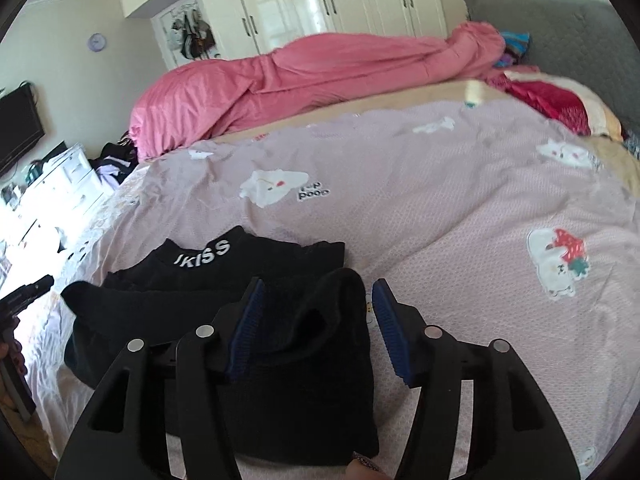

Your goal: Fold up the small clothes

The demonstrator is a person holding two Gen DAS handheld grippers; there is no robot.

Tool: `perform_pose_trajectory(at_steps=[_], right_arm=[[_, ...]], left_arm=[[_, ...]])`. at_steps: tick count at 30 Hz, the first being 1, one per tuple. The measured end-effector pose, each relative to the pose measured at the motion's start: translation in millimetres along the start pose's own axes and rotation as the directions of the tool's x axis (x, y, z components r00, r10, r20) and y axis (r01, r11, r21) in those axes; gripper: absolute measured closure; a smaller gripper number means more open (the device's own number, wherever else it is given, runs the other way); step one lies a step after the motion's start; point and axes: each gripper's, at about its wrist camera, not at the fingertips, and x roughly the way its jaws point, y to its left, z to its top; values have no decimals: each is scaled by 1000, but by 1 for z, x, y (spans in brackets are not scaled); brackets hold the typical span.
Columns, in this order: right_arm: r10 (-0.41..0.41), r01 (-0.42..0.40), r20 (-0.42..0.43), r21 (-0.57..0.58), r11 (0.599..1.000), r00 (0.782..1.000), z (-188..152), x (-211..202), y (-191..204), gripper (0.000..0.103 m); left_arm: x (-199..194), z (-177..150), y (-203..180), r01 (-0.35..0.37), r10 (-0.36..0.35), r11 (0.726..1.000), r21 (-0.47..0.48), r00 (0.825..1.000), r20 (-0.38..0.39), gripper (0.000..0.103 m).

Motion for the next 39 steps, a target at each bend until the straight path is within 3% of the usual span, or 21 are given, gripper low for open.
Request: perform_pose_trajectory(at_steps=[2,4,7,12,17,28,39], right_arm=[[44,-45,-20,-61,997,999,-8,-6,14,57],[61,-68,-52,-127,990,997,-19,-7,29,68],[75,-97,-116,-198,975,990,-34,4,48,75],[-54,-12,-236,-268,963,970,-54,45,61,75],[-76,12,-227,-269,963,971,-46,69,59,75],[-94,41,-167,-299,954,981,-7,104,60,75],[-124,111,-74,-159,981,990,30,96,14,74]], left_arm=[[-4,-13,-12,15,-14,999,50,1000,-19,74],[-2,-24,-21,32,-28,997,77,998,-52,83],[12,-44,-37,44,-27,989,143,993,-115,87],[41,-59,-58,-3,42,967,256,988,-146,87],[66,-50,-64,-30,76,957,290,986,-150,86],[101,-14,-55,-19,52,979,201,986,-158,78],[96,11,-19,-48,51,998,34,992,-111,75]])
